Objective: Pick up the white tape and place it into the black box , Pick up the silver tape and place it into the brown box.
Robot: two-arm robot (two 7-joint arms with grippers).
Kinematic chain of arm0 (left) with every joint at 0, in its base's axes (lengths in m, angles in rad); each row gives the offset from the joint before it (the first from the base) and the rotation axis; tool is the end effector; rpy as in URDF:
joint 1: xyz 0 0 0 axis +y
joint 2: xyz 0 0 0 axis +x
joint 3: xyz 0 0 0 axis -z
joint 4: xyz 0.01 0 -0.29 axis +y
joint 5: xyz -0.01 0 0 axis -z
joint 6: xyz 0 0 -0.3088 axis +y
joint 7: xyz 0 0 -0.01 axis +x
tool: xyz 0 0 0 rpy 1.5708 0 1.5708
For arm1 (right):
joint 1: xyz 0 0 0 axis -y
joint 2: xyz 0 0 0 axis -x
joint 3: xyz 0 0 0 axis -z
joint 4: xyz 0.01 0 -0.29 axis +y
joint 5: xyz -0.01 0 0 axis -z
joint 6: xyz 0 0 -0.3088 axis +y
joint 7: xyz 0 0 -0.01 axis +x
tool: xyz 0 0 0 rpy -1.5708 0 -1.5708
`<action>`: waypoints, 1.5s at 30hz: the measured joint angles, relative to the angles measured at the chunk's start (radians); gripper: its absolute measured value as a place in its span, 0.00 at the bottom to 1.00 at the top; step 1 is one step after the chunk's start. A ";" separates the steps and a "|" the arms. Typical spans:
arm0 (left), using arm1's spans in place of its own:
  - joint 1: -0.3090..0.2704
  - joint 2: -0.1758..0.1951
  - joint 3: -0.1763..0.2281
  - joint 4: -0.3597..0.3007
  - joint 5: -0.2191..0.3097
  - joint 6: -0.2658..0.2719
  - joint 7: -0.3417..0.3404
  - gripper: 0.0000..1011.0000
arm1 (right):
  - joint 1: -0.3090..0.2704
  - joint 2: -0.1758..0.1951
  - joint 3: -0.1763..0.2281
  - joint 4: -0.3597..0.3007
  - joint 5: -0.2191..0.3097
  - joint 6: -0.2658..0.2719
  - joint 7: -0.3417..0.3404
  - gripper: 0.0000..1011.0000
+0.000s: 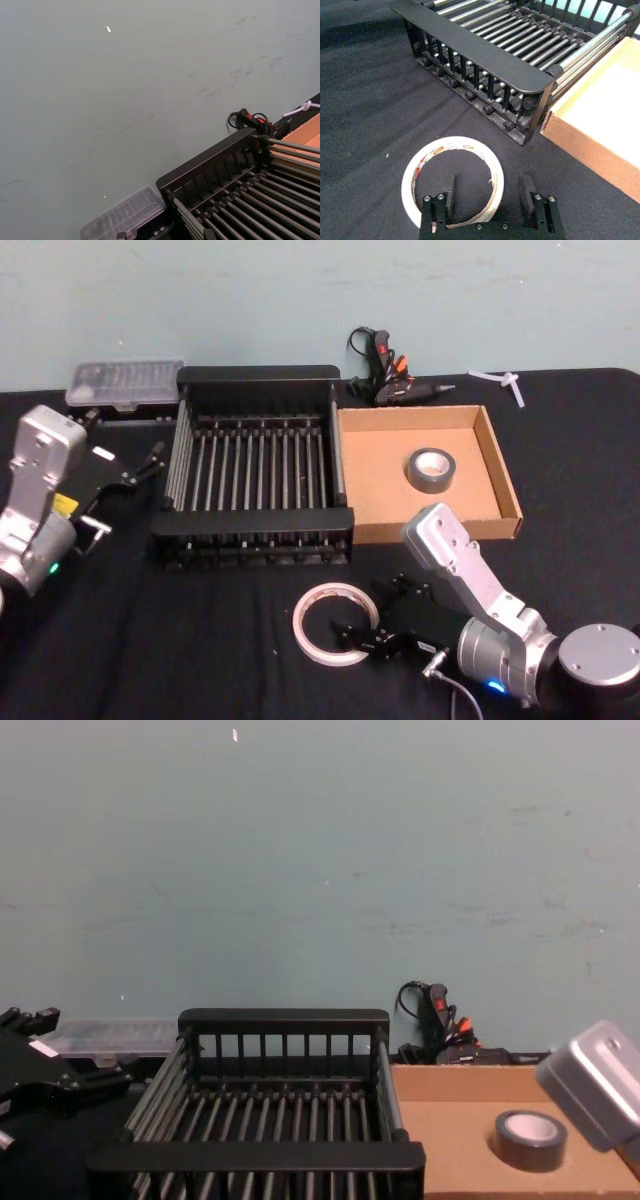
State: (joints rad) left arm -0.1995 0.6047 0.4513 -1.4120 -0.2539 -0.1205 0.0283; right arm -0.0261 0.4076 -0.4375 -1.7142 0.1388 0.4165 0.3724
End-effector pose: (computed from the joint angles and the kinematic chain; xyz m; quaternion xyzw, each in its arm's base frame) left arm 0.3581 0.0827 -0.3023 0.1415 -0.1325 0.5800 0.7912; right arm 0.2879 0.0251 -0.2999 -0.2444 0.0795 -0.3675 0.8938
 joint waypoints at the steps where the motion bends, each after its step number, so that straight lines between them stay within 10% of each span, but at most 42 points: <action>1: 0.000 0.000 0.000 0.000 0.000 0.000 0.000 0.99 | 0.000 0.000 0.000 0.000 0.000 0.000 0.000 0.85; 23: 0.000 0.000 0.000 0.000 0.000 0.000 0.000 0.99 | 0.000 0.001 0.000 -0.001 0.003 -0.001 0.001 0.15; 45: 0.000 0.000 0.000 0.000 0.000 0.000 0.000 0.99 | -0.005 0.016 0.020 -0.024 0.042 -0.011 0.027 0.09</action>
State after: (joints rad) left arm -0.1995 0.6047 0.4514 -1.4120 -0.2539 -0.1205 0.0283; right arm -0.0310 0.4241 -0.4173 -1.7380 0.1807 0.4058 0.3993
